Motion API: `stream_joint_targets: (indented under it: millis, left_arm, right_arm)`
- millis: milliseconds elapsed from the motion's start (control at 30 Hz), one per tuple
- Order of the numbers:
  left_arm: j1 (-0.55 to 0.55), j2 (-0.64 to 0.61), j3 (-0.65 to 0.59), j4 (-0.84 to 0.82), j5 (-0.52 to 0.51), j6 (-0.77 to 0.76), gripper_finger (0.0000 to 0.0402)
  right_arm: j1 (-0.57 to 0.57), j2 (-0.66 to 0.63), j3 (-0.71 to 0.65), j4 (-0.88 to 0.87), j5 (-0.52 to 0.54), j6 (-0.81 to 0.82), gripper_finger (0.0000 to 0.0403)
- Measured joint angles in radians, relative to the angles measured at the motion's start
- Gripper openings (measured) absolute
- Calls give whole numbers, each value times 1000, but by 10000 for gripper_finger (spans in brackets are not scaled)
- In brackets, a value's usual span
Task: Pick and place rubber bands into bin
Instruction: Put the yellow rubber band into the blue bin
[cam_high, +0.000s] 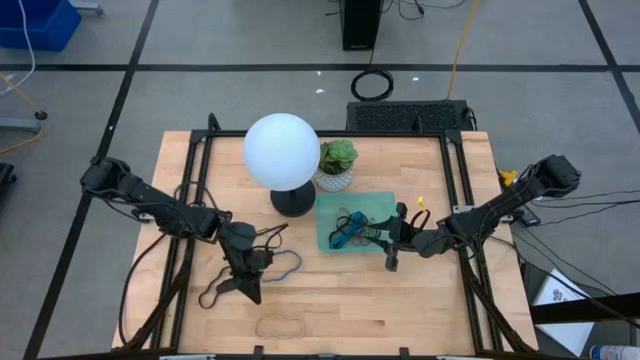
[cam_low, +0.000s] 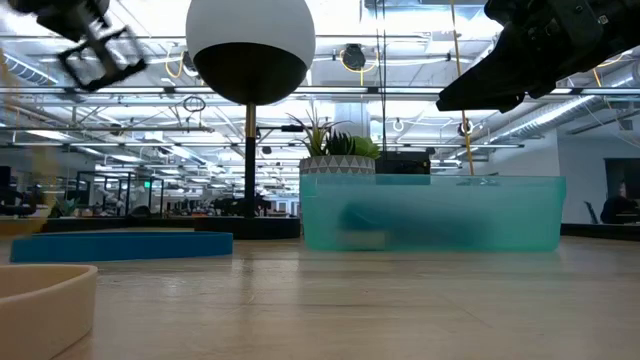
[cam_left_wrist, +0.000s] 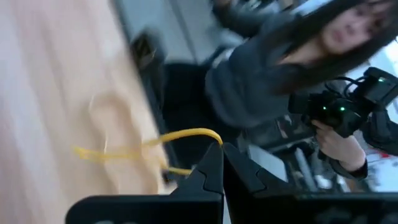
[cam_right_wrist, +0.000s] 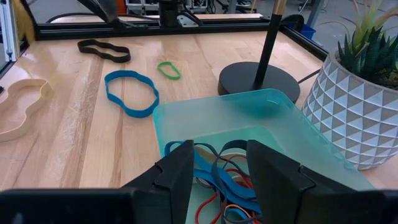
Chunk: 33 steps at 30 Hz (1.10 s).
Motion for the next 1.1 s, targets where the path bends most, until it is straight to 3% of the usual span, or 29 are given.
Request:
stream_joint_targets:
  millis: [133, 300, 533, 800, 1100]
  left_arm:
    - [-4, 0, 0, 153, -58, 114, 0]
    - [-2, 0, 0, 301, -223, 303, 0]
    - [-2, 0, 20, 373, -608, 541, 0]
    - [11, 104, 175, 337, -1016, 763, 0]
    - [102, 315, 312, 278, -1073, 737, 0]
  right_arm:
    - [0, 0, 0, 0, 0, 0, 142]
    - [0, 0, 0, 0, 0, 0, 142]
    - [0, 0, 0, 0, 0, 0, 142]
    - [0, 0, -7, 10, 0, 1, 142]
    - [0, 0, -133, 189, 1, 37, 142]
